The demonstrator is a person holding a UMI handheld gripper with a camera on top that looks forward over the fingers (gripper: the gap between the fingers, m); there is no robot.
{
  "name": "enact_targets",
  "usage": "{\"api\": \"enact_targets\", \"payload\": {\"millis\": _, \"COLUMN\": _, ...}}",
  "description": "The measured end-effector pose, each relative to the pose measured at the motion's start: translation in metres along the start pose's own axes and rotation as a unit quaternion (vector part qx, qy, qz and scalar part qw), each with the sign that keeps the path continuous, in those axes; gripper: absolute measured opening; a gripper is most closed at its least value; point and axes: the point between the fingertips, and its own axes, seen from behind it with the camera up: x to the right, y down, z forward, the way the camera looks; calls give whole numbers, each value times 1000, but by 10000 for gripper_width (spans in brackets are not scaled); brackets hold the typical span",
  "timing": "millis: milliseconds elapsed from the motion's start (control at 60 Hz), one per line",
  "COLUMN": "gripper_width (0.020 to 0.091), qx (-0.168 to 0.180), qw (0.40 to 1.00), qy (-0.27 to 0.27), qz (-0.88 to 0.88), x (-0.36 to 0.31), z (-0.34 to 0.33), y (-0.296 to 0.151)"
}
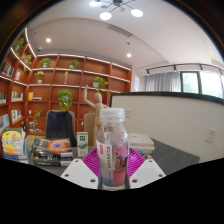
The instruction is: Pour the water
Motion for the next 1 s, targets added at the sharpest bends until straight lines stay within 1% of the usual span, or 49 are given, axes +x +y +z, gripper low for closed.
{"api": "enact_targets", "payload": {"millis": 50, "gripper_width": 337, "qx": -15, "qw": 1000, "qy": 3, "qz": 9, "x": 0, "z": 7, "y": 14}}
{"api": "enact_targets", "payload": {"millis": 67, "gripper_width": 337, "qx": -22, "qw": 1000, "qy": 3, "qz": 9, "x": -1, "z": 3, "y": 12}}
{"api": "enact_targets", "payload": {"millis": 100, "gripper_width": 337, "qx": -22, "qw": 1000, "qy": 3, "qz": 8, "x": 19, "z": 30, "y": 52}}
{"api": "enact_targets", "payload": {"millis": 133, "gripper_width": 338, "qx": -33, "qw": 999, "qy": 9, "qz": 9, "x": 7, "z": 18, "y": 39}}
{"api": "enact_targets", "payload": {"millis": 167, "gripper_width": 337, "qx": -38, "qw": 999, "qy": 12, "qz": 9, "x": 9, "z": 18, "y": 41}}
{"api": "enact_targets", "payload": {"millis": 200, "gripper_width": 337, "qx": -45, "qw": 999, "qy": 13, "qz": 10, "x": 11, "z": 21, "y": 49}}
{"api": "enact_targets", "payload": {"millis": 233, "gripper_width": 337, "qx": -47, "qw": 999, "qy": 9, "qz": 12, "x": 21, "z": 37, "y": 73}}
{"api": "enact_targets", "payload": {"millis": 283, "gripper_width": 339, "qx": -56, "qw": 998, "qy": 5, "qz": 18, "x": 18, "z": 39, "y": 83}}
{"api": "enact_targets", "payload": {"millis": 317, "gripper_width": 345, "qx": -37, "qw": 999, "qy": 8, "qz": 28, "x": 20, "z": 38, "y": 78}}
{"api": "enact_targets", "payload": {"millis": 350, "gripper_width": 345, "qx": -42, "qw": 998, "qy": 4, "qz": 40, "x": 18, "z": 39, "y": 80}}
{"api": "enact_targets", "payload": {"millis": 400, "gripper_width": 345, "qx": -40, "qw": 998, "qy": -6, "qz": 47, "x": 17, "z": 33, "y": 81}}
{"api": "enact_targets", "payload": {"millis": 433, "gripper_width": 361, "qx": -37, "qw": 998, "qy": -4, "qz": 57, "x": 19, "z": 31, "y": 82}}
{"api": "enact_targets", "payload": {"millis": 483, "gripper_width": 388, "qx": -23, "qw": 997, "qy": -4, "qz": 78, "x": 21, "z": 30, "y": 82}}
{"api": "enact_targets", "payload": {"millis": 550, "gripper_width": 452, "qx": -10, "qw": 996, "qy": -8, "qz": 84, "x": 22, "z": 26, "y": 80}}
{"api": "enact_targets", "payload": {"millis": 600, "gripper_width": 487, "qx": -9, "qw": 996, "qy": -9, "qz": 86, "x": 22, "z": 26, "y": 80}}
{"api": "enact_targets", "payload": {"millis": 633, "gripper_width": 511, "qx": -15, "qw": 996, "qy": -13, "qz": 89, "x": 20, "z": 26, "y": 82}}
{"api": "enact_targets", "payload": {"millis": 667, "gripper_width": 568, "qx": -28, "qw": 995, "qy": -21, "qz": 93, "x": 16, "z": 28, "y": 87}}
{"api": "enact_targets", "payload": {"millis": 700, "gripper_width": 658, "qx": -40, "qw": 994, "qy": -32, "qz": 92, "x": 10, "z": 26, "y": 91}}
{"api": "enact_targets", "payload": {"millis": 733, "gripper_width": 723, "qx": -45, "qw": 994, "qy": -39, "qz": 89, "x": 6, "z": 23, "y": 95}}
{"api": "enact_targets", "payload": {"millis": 817, "gripper_width": 819, "qx": -48, "qw": 995, "qy": -58, "qz": 71, "x": -2, "z": 6, "y": 95}}
{"api": "enact_targets", "payload": {"millis": 867, "gripper_width": 856, "qx": -56, "qw": 995, "qy": -63, "qz": 58, "x": -3, "z": -8, "y": 97}}
{"api": "enact_targets", "payload": {"millis": 917, "gripper_width": 856, "qx": -64, "qw": 995, "qy": -68, "qz": 47, "x": -3, "z": -25, "y": 98}}
{"api": "enact_targets", "payload": {"millis": 1000, "gripper_width": 851, "qx": -66, "qw": 994, "qy": -82, "qz": 43, "x": -2, "z": -56, "y": 94}}
